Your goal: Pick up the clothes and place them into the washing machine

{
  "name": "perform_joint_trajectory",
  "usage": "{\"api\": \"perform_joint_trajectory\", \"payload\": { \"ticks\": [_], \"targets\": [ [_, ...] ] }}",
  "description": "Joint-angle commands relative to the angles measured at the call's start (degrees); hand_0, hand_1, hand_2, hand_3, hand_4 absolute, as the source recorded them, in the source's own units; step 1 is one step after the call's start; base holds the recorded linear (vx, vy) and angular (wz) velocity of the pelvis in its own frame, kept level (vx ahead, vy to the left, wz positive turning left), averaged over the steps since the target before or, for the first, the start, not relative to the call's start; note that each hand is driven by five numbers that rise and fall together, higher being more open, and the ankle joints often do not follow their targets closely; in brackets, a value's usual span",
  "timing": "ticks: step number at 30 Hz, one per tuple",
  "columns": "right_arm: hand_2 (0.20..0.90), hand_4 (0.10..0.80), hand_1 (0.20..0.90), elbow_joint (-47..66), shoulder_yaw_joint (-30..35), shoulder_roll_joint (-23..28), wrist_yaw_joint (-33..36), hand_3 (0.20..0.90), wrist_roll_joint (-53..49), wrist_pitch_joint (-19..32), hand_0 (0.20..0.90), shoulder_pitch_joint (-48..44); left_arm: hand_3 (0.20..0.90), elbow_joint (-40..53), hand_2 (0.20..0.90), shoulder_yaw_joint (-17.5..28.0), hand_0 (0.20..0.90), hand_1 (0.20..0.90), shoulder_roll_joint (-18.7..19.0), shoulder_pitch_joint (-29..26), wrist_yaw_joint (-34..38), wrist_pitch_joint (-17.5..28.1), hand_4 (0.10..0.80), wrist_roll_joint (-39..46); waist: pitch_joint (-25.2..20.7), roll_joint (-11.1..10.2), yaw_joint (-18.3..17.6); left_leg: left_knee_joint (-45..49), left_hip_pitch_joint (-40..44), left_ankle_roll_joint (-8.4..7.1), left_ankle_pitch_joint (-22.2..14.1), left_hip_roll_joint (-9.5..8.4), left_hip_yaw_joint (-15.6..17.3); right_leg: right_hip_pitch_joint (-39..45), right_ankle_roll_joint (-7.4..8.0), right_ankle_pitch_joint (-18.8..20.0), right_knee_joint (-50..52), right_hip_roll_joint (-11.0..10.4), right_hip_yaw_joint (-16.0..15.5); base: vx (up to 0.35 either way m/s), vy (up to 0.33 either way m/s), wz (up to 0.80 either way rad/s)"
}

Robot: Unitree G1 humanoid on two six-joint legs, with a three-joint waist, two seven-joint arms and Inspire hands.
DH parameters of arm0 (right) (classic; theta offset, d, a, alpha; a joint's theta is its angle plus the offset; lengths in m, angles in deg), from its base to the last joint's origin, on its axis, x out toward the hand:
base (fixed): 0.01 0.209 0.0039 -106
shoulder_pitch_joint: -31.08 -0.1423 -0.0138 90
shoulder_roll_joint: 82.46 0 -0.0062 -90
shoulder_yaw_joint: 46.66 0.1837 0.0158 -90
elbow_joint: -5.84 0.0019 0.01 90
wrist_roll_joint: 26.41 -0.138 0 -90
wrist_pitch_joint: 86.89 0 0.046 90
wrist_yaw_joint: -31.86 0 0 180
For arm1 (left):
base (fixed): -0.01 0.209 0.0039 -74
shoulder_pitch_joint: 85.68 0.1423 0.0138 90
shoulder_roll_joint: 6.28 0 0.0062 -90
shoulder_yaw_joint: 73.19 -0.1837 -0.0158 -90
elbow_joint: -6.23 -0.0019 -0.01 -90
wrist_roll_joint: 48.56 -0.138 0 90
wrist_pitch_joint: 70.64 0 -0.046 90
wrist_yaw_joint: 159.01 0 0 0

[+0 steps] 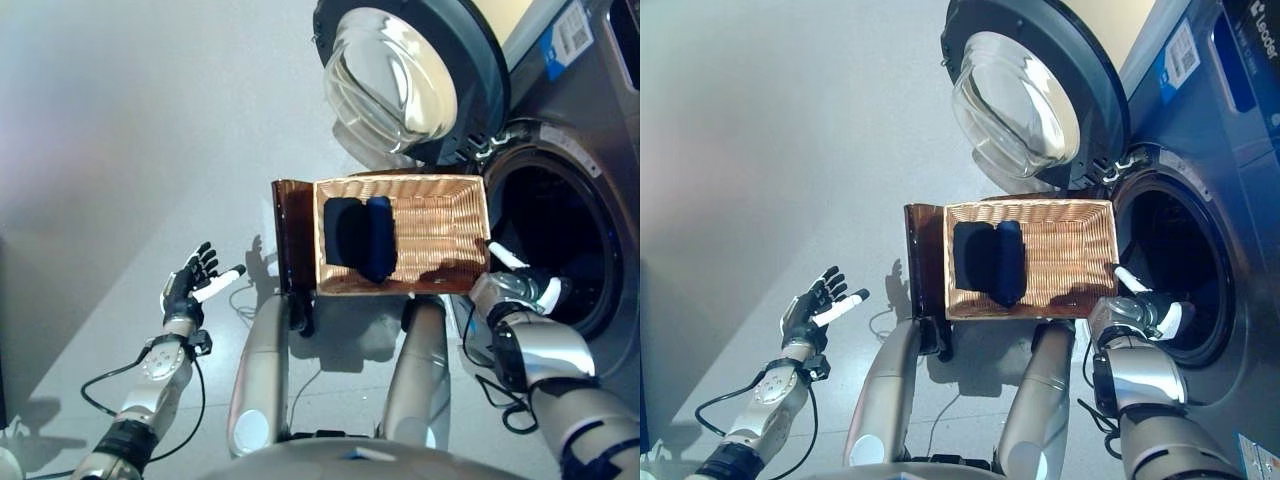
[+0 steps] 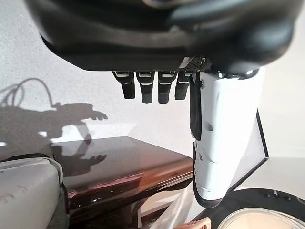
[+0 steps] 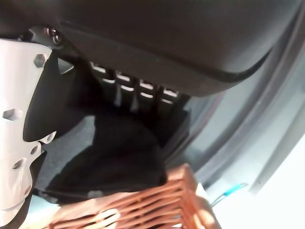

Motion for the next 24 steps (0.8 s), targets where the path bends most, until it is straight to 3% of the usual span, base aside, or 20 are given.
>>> {"api": "perform_joint_trajectory", "payload": {
  "ticks": [1, 2, 3, 4, 5, 18, 24],
  "targets": [
    [0.900, 0.800, 0.900, 0.2, -1.7, 4.7, -0.9, 0.900, 0.4, 2.8, 0.900, -1.7, 0.900, 3.6, 0.900, 3.1, 0.900, 0.900, 4.5, 0.8, 0.3, 4.6, 0.800, -0.6, -0.9, 0.6, 2.2, -2.7, 2.5, -8.95, 1.6, 5.54, -7.3, 1.3, -1.42, 3.1, -1.0, -2.3, 2.1, -0.030, -0.016, 0.01],
    [0.900, 0.800, 0.900, 0.2, -1.7, 4.7, -0.9, 0.900, 0.4, 2.8, 0.900, -1.7, 0.900, 3.6, 0.900, 3.1, 0.900, 0.900, 4.5, 0.8, 0.3, 4.6, 0.800, -0.6, -0.9, 0.6, 2.2, -2.7, 2.4, -8.95, 1.6, 5.54, -7.3, 1.2, -1.42, 3.0, -0.9, -2.3, 2.1, 0.000, 0.000, 0.00],
    [0.787, 0.720, 0.787, 0.2, -2.3, 4.8, -1.4, 0.787, 1.1, 2.4, 0.787, -1.9, 0.900, 4.0, 0.900, 3.2, 0.900, 0.900, 4.7, 0.9, 0.2, 4.7, 0.800, -0.6, -0.8, 0.8, 2.3, -2.5, 2.2, -8.95, 1.7, 5.51, -7.4, 1.1, -1.43, 2.8, -0.7, -2.3, 2.2, -0.023, -0.033, 0.00],
    [0.252, 0.337, 0.252, 0.0, -2.9, 5.2, -1.6, 0.252, 2.4, 1.8, 0.252, -2.1, 0.900, 4.9, 0.900, 3.3, 0.900, 0.900, 5.1, 1.1, 0.0, 4.8, 0.800, -0.5, -0.6, 1.1, 2.3, -2.1, 1.9, -9.08, 1.8, 5.53, -7.4, 0.8, -1.50, 2.4, 0.2, -2.2, 2.3, -0.023, -0.033, 0.01],
    [0.200, 0.300, 0.200, 0.0, -2.9, 5.2, -1.6, 0.200, 2.4, 1.8, 0.200, -2.1, 0.900, 4.9, 0.900, 3.3, 0.900, 0.900, 5.1, 1.2, 0.0, 4.8, 0.800, -0.5, -0.6, 1.1, 2.3, -2.0, 1.9, -9.09, 1.8, 5.53, -7.4, 0.8, -1.50, 2.4, 0.2, -2.2, 2.3, -0.013, -0.034, 0.02],
    [0.200, 0.300, 0.200, -4.8, -3.6, 8.5, -1.1, 0.200, 9.6, -3.0, 0.200, -0.4, 0.900, 5.6, 0.900, 2.1, 0.900, 0.900, 6.0, 0.7, -2.1, 4.1, 0.800, 0.1, -1.3, 2.0, 2.7, 0.5, 1.5, -9.59, 0.7, 5.67, -8.0, 0.1, -1.58, 0.2, 4.1, -2.0, 2.2, 0.001, -0.016, 0.03],
    [0.200, 0.300, 0.200, -5.2, 0.0, 9.6, -0.7, 0.200, 4.9, -1.4, 0.200, 0.0, 0.900, 5.2, 0.900, 2.7, 0.900, 0.900, 5.8, 0.9, -1.7, 3.7, 0.800, -0.4, -1.4, 1.5, 2.4, 1.0, 1.6, -9.57, 0.2, 5.86, -8.0, -0.2, -1.48, 0.0, 4.6, -2.1, 2.3, 0.020, -0.002, 0.00]
  ]
}}
